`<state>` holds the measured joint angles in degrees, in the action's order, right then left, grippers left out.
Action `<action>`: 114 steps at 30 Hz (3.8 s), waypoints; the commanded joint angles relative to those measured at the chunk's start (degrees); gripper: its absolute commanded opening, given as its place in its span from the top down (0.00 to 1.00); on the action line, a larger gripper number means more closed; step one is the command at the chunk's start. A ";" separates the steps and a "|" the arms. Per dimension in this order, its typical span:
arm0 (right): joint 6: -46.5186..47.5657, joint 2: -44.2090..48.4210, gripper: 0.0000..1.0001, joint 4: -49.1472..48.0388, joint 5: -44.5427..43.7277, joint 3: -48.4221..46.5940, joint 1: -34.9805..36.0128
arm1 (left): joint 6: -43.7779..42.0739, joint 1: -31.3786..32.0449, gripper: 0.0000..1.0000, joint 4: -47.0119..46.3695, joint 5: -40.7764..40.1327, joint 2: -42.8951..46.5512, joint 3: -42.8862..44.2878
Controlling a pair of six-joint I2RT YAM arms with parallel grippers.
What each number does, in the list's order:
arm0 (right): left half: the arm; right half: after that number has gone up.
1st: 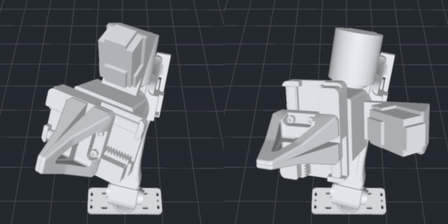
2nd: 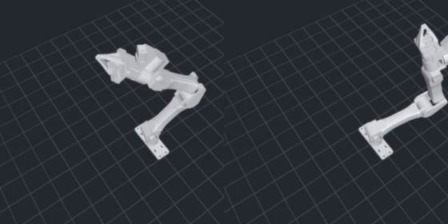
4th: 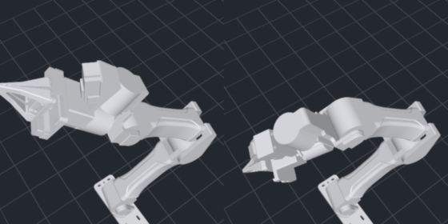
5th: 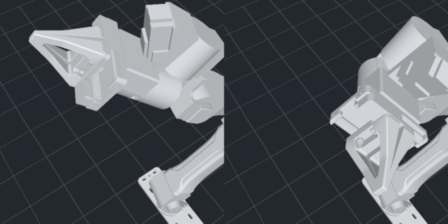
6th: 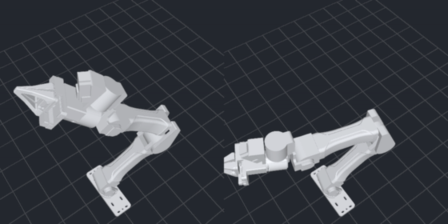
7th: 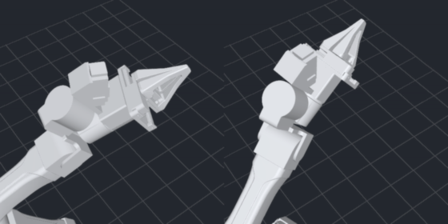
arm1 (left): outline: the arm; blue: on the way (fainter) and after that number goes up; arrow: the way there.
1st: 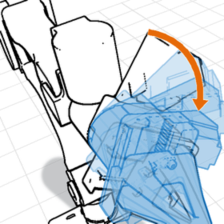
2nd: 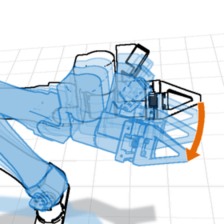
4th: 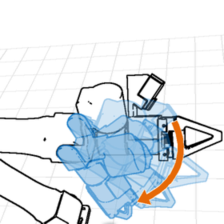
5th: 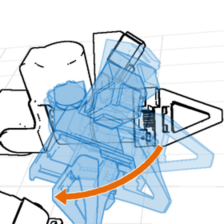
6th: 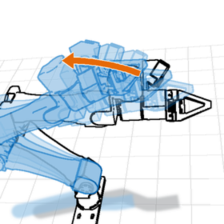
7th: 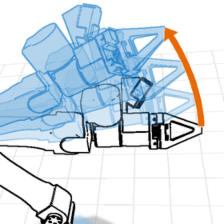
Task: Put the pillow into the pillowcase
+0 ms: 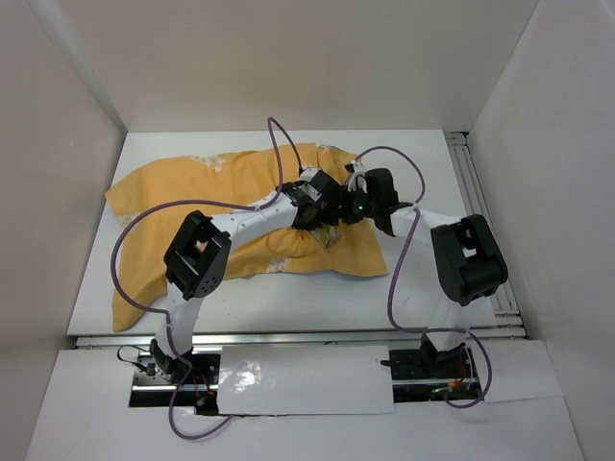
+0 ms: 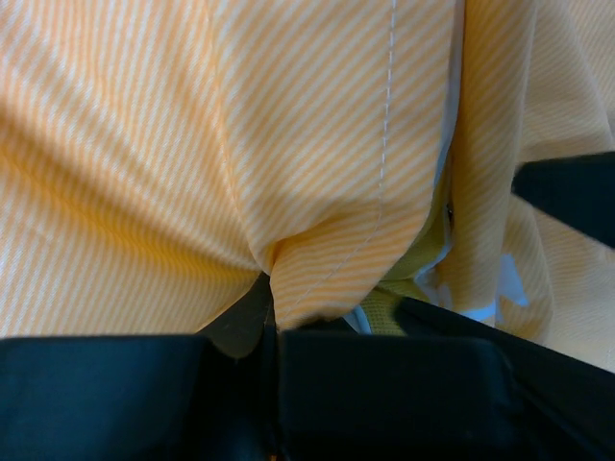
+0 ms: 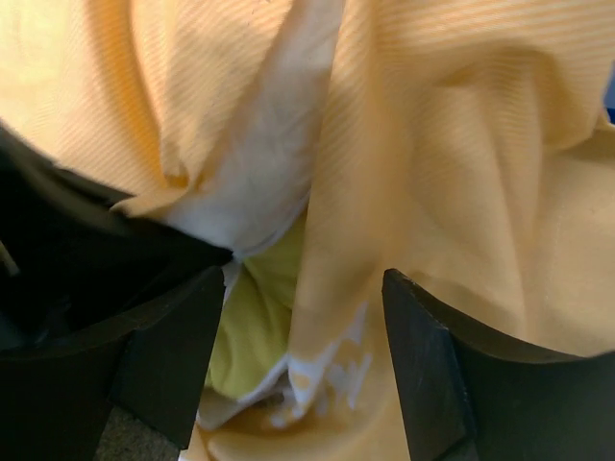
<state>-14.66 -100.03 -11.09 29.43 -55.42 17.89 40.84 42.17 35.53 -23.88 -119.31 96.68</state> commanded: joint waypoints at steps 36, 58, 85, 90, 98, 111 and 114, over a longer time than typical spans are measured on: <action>-3.20 14.52 1.00 -1.57 17.53 -2.33 -6.47 | -5.77 -5.88 0.79 -8.99 12.63 10.90 -6.41; 5.08 13.01 0.43 19.26 -8.39 -8.91 -0.49 | -9.20 -6.40 0.50 -8.29 7.71 27.82 -12.22; 7.10 -7.47 1.00 22.70 -18.87 -25.45 8.39 | -4.89 -33.02 0.48 -6.79 12.19 48.54 -36.21; 6.57 1.40 1.00 21.73 -28.09 -23.68 8.92 | -4.37 -38.21 0.51 -6.79 12.37 52.77 -39.37; 7.35 8.88 1.00 22.26 -30.50 -22.63 11.72 | -3.84 -41.82 0.56 -7.31 15.70 52.16 -39.38; 8.06 -1.05 0.00 29.46 -31.00 -33.52 13.57 | -4.45 -48.75 0.03 -6.70 19.40 41.02 -22.87; 8.59 -0.43 0.00 29.46 -37.06 -36.42 15.85 | -5.68 -49.81 0.01 -3.63 17.91 35.05 -16.63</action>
<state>-6.42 -102.56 18.59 -0.08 -85.73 31.68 36.18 -6.37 30.48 -5.43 -79.79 75.55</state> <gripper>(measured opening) 0.997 0.983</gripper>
